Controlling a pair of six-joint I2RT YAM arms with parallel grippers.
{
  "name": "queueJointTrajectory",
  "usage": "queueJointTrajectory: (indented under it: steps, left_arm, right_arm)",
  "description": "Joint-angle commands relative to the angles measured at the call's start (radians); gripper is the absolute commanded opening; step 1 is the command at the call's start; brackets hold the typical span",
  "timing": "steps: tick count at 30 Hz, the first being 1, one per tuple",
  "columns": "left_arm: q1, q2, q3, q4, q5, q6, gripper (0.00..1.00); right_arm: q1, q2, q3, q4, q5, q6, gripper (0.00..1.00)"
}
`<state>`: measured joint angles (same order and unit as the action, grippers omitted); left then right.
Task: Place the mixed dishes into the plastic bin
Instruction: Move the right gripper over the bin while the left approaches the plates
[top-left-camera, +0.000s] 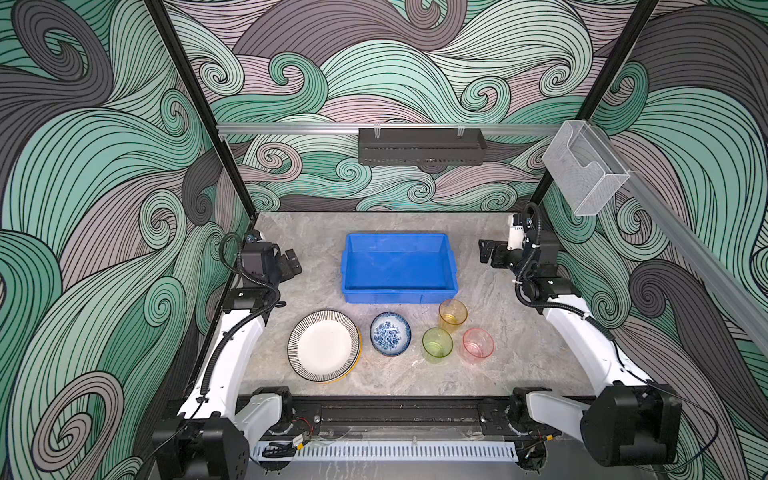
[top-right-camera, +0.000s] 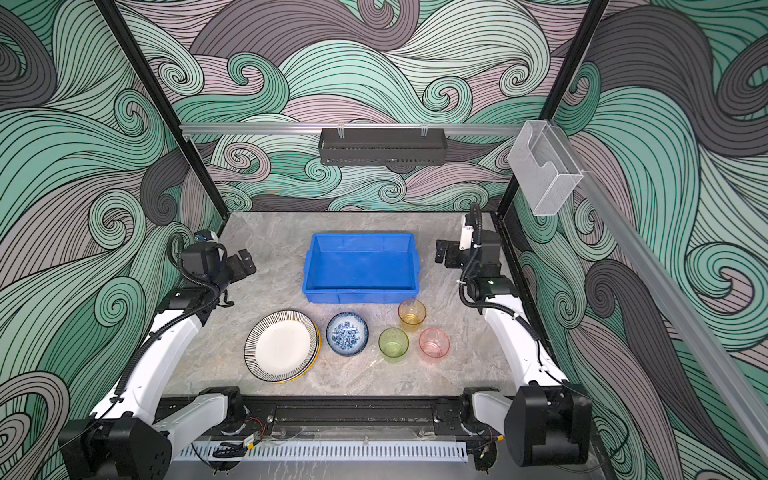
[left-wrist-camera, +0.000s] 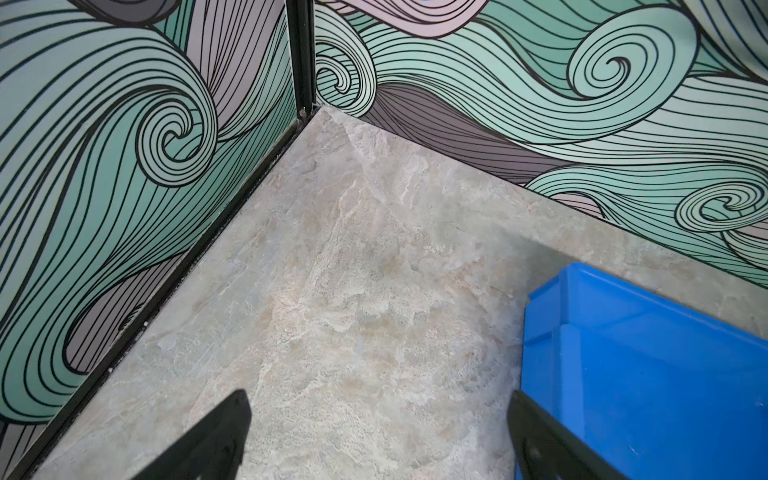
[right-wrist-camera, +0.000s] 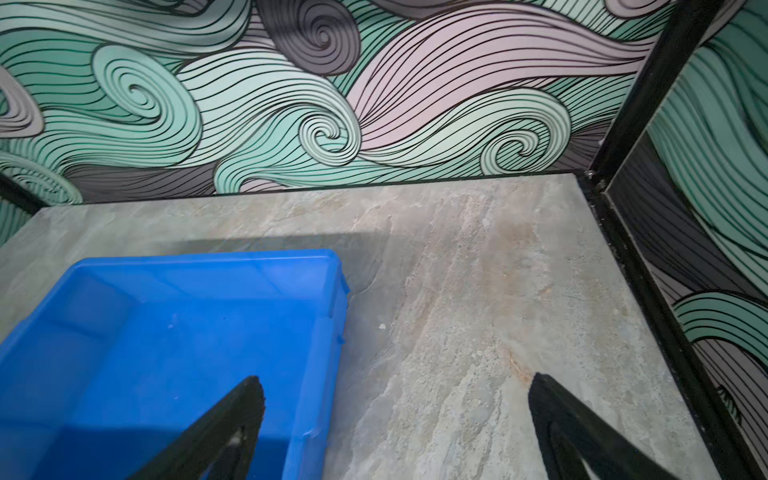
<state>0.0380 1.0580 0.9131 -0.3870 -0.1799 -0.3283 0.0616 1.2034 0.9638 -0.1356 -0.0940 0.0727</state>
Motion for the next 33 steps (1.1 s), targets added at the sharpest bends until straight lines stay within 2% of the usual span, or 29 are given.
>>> queueJointTrajectory:
  steps: [1,5,12,18,21,24,26,33]
  left_arm:
    - [0.005,0.021,0.095,-0.222,0.037,-0.037,0.98]
    - [0.005,0.055,0.170,-0.361,0.053,-0.059,0.99]
    - [0.003,0.065,0.191,-0.471,0.126,-0.108,0.98]
    - [-0.007,0.096,0.222,-0.621,0.160,-0.127,0.90]
    - [-0.011,0.114,0.227,-0.677,0.148,-0.150,0.83]
    - [-0.011,0.148,0.238,-0.746,0.141,-0.192,0.82]
    - [-0.013,0.171,0.242,-0.787,0.145,-0.209,0.77]
    - [-0.022,0.150,0.180,-0.834,0.155,-0.256,0.69]
  right_arm:
    - [0.038,0.032,0.084,-0.197,-0.096,0.017,0.99]
    - [0.100,0.073,0.154,-0.269,-0.148,0.017,0.99]
    - [0.230,0.133,0.263,-0.354,-0.154,0.017,0.99]
    - [0.359,0.188,0.363,-0.426,-0.164,-0.004,0.99]
    - [0.413,0.217,0.406,-0.448,-0.160,-0.012,0.99]
    - [0.470,0.236,0.431,-0.448,-0.126,-0.021,0.99]
    - [0.506,0.254,0.449,-0.449,-0.116,-0.019,0.99]
    - [0.625,0.331,0.518,-0.470,-0.157,-0.011,0.98]
